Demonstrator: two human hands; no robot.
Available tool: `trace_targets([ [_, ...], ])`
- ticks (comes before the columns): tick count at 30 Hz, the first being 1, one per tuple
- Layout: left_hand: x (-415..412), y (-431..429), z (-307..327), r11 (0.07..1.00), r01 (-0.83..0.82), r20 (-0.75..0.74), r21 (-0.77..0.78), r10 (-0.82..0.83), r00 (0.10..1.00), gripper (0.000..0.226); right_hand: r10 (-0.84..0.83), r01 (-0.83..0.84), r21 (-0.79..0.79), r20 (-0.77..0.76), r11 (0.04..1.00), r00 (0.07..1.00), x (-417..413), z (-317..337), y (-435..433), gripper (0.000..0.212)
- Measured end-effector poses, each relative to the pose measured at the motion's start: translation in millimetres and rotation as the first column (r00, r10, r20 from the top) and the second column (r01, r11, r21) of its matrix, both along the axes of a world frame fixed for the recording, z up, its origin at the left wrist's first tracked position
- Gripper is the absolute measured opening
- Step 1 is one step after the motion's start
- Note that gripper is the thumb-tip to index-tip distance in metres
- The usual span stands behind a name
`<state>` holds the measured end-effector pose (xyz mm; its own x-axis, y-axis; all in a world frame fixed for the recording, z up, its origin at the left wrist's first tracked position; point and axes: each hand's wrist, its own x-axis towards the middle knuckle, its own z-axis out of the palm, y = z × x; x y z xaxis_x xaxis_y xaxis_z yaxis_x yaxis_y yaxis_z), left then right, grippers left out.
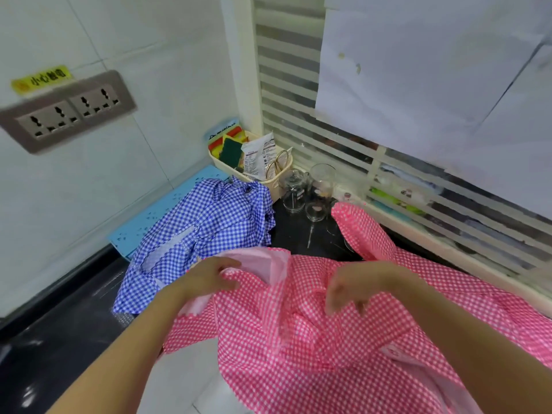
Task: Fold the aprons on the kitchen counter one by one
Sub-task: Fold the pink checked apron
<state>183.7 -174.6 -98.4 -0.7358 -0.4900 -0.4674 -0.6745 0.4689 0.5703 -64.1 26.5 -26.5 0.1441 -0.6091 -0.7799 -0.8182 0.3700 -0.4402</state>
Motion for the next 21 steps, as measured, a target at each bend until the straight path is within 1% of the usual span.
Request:
trace_targets([
  [1,0.7,3.9,4.3,0.999,-0.019,-0.033,-0.026,0.018,0.999,0.058,-0.184,0.181,-0.135,-0.010,0.974,0.983,-2.9,-5.0,-11.3,0.041],
  [2,1.6,8.1,7.0,0.998,-0.037,-0.070,-0.059,0.033,0.997,0.058,-0.374,0.364,-0.253,0.010,0.896,0.927,-3.1,-8.8,-23.1,0.051],
  [3,1.5,12.6,8.5,0.995,-0.035,-0.108,-0.088,0.025,0.994,0.056,-0.493,0.473,-0.318,0.023,0.821,0.870,-1.2,-13.7,-35.2,0.060],
  [4,2.2,16.3,7.7,0.993,-0.005,-0.117,-0.120,-0.009,0.993,0.052,-0.563,0.546,-0.314,0.043,0.777,0.825,3.8,-20.0,-47.3,0.065],
  [5,2.0,21.2,6.8,0.987,0.056,-0.096,-0.150,-0.071,0.993,0.046,-0.582,0.560,-0.301,0.022,0.772,0.813,12.4,-25.0,-57.4,0.064],
  [7,1.4,30.5,1.2,0.972,0.145,-0.022,-0.184,-0.152,0.988,0.034,-0.610,0.594,-0.266,0.030,0.759,0.792,35.7,-39.6,-74.2,0.058],
  [8,2.3,34.4,-1.8,0.970,0.151,-0.011,-0.190,-0.156,0.988,0.030,-0.645,0.637,-0.234,0.051,0.735,0.763,46.1,-49.9,-81.2,0.056],
  [9,2.4,37.5,-3.2,0.971,0.142,-0.012,-0.190,-0.147,0.989,0.028,-0.702,0.703,-0.162,0.071,0.693,0.708,55.9,-54.8,-83.8,0.055],
  [10,3.4,40.1,-3.1,0.971,0.131,-0.020,-0.199,-0.137,0.990,0.028,-0.769,0.775,-0.110,0.101,0.622,0.631,59.9,-65.3,-89.6,0.054],
  [11,3.7,40.7,-2.5,0.972,0.114,-0.035,-0.207,-0.124,0.992,0.026,-0.806,0.816,-0.042,0.140,0.576,0.575,60.8,-67.6,-92.2,0.048],
  [12,6.7,41.4,-1.2,0.973,0.092,-0.055,-0.213,-0.106,0.993,0.024,-0.821,0.837,0.009,0.201,0.547,0.534,60.8,-71.3,-96.3,0.037],
  [13,8.1,41.3,0.6,0.973,0.069,-0.088,-0.221,-0.090,0.992,0.022,-0.805,0.826,0.016,0.235,0.563,0.544,57.5,-69.5,-99.0,0.028],
  [14,10.6,40.2,1.7,0.971,0.047,-0.109,-0.233,-0.074,0.991,0.020,-0.759,0.783,0.004,0.247,0.622,0.602,54.4,-67.9,-102.6,0.025],
  [15,13.4,39.3,1.8,0.971,0.027,-0.129,-0.238,-0.059,0.990,0.018,-0.698,0.718,-0.017,0.222,0.696,0.681,53.2,-58.4,-105.0,0.023],
  [16,15.7,39.2,3.3,0.970,0.019,-0.116,-0.242,-0.048,0.992,0.019,-0.630,0.648,-0.050,0.187,0.760,0.754,50.8,-49.9,-109.2,0.022],
  [17,18.9,38.5,4.0,0.968,0.024,-0.092,-0.250,-0.048,0.995,0.020,-0.559,0.571,-0.083,0.134,0.817,0.818,47.2,-35.2,-116.9,0.027],
  [18,20.7,37.8,4.8,0.964,0.046,-0.069,-0.260,-0.066,0.995,0.023,-0.488,0.491,-0.159,0.063,0.856,0.871,40.0,-18.9,-126.1,0.028],
  [19,22.8,36.1,4.3,0.963,0.072,-0.048,-0.259,-0.087,0.995,0.026,-0.417,0.389,-0.273,-0.050,0.880,0.907,30.5,3.6,-135.6,0.022],
  [20,24.9,34.4,4.5,0.962,0.094,-0.033,-0.257,-0.106,0.994,0.027,-0.379,0.273,-0.416,-0.199,0.868,0.904,20.1,28.3,-144.8,0.016],
  [21,27.0,31.9,5.2,0.959,0.107,-0.016,-0.262,-0.115,0.993,0.028,-0.391,0.153,-0.549,-0.349,0.822,0.851,5.8,54.9,-152.1,0.017],
])
